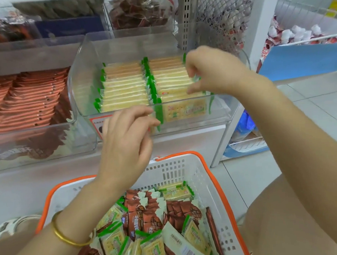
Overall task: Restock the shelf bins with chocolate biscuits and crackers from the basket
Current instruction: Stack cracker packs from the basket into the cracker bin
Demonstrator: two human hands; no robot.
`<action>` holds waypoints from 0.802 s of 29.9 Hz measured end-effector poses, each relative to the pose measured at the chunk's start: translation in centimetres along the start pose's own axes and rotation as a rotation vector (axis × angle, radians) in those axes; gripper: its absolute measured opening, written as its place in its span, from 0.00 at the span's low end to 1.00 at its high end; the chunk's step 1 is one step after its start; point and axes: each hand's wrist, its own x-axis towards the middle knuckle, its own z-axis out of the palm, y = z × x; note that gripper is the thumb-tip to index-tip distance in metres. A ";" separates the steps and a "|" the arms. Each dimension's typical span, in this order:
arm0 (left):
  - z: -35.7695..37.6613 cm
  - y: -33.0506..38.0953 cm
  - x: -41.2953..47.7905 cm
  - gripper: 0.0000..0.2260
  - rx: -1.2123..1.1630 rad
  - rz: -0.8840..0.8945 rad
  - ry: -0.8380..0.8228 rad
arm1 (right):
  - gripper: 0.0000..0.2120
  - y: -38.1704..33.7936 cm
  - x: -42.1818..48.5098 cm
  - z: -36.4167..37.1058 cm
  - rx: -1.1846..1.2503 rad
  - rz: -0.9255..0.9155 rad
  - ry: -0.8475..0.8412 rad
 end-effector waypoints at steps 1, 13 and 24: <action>0.2 0.0 -1.0 0.11 -0.010 -0.003 -0.036 | 0.17 -0.8 -1.6 -0.4 0.106 -0.017 0.111; 4.4 -2.1 -14.7 0.09 -0.111 -0.246 -0.691 | 0.13 -7.5 -13.2 26.2 -0.004 -0.323 -1.056; 5.2 -2.4 -15.2 0.11 -0.299 -0.417 -0.743 | 0.09 -5.0 -11.5 25.3 0.008 -0.367 -1.103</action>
